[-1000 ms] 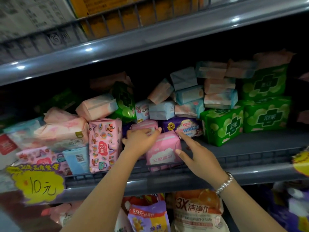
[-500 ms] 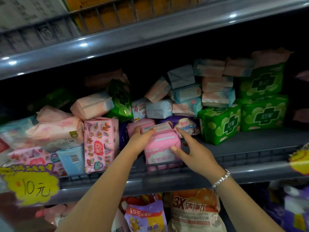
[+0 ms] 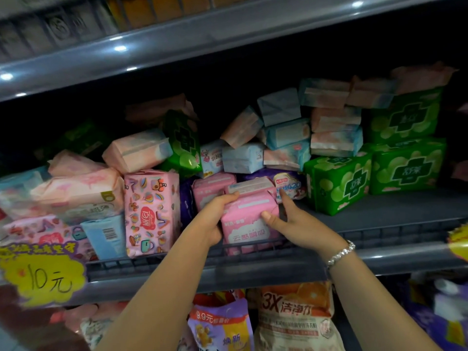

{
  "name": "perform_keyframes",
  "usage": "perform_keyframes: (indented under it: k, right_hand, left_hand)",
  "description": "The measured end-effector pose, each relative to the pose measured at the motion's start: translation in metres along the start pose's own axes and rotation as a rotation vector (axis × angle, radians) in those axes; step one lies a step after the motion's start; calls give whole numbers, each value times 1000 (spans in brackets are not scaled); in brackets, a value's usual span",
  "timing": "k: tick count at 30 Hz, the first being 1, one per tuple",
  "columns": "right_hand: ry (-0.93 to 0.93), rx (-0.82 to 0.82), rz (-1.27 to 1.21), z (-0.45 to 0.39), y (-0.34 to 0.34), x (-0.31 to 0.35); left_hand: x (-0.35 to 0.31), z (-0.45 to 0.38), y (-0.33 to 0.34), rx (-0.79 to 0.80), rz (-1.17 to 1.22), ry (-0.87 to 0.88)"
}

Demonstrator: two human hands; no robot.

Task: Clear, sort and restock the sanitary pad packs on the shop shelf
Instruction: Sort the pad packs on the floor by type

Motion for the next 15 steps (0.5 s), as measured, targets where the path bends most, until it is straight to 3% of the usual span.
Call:
perform_keyframes:
  k: [6, 15]
  right_hand:
    - [-71, 30, -247, -4, -5, 0]
    - [-331, -59, -483, 38, -9, 27]
  left_hand:
    - [5, -1, 11, -38, 75, 24]
    - [-31, 23, 19, -157, 237, 325]
Point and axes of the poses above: each hand's wrist, its own z-axis away from the middle knuckle, its own y-axis out of the palm, x = y × z, the point moved 5 cm from there along -z, towards the middle knuckle, and after that the axes turned 15 degrees about y, right-handed, at the moved point
